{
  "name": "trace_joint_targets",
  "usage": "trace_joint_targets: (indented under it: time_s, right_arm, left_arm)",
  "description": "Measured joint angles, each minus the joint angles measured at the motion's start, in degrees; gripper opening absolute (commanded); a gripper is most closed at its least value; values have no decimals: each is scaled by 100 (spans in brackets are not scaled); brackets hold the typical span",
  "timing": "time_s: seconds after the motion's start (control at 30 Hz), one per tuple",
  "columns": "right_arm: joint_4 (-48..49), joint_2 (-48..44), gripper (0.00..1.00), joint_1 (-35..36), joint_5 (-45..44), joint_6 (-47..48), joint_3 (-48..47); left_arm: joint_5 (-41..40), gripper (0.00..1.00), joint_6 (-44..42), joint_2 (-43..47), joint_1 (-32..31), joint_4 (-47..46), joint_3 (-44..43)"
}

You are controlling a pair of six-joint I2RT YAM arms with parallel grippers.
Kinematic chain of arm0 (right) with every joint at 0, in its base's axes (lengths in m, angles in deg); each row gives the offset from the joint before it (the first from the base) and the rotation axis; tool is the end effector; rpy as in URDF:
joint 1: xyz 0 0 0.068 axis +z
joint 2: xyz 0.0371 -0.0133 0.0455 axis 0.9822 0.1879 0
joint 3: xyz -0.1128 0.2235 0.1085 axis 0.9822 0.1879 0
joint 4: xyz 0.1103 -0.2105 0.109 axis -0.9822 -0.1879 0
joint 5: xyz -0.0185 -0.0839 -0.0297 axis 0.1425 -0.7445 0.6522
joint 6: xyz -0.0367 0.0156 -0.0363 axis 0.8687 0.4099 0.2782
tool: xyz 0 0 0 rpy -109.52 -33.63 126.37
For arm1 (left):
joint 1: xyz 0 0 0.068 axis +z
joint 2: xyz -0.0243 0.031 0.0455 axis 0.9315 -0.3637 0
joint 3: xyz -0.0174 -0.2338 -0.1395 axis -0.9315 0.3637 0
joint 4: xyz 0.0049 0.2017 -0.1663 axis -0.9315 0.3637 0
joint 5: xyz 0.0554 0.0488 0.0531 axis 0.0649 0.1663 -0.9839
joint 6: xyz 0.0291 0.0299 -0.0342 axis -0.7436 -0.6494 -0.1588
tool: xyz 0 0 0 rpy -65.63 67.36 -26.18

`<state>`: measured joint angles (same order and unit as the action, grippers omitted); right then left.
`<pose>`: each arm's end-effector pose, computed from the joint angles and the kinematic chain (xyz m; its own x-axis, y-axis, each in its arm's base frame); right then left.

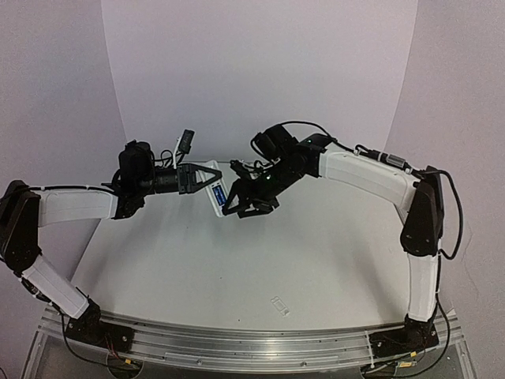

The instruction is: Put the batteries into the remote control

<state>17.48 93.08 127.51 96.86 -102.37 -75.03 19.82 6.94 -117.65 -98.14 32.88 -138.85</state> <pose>0.2926 0.3543 0.3006 -0.8183 -0.3733 -0.4370 -0.5743 0.5599 0.5972 0.2796 -0.1878 0.2879 -0.5398 -0.1157 -0.8338 0.8086 0.2042 -0.5518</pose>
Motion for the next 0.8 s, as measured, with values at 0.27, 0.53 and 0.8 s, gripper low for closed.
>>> trace_joint_targets:
  time_s: [0.27,0.53,0.8]
  right_arm:
    - [895,-1122,70,35,99,794,1526]
    - [1574,-2228,70,35,-780,1246,2765]
    - [2073,-2520,70,35,-2045,840,3915]
  left_arm:
    - [40,1,300,115,2,-260,249]
    - [-336,7,567,154,0,264,283]
    - [-1058,8,1289,-249,0,529,760]
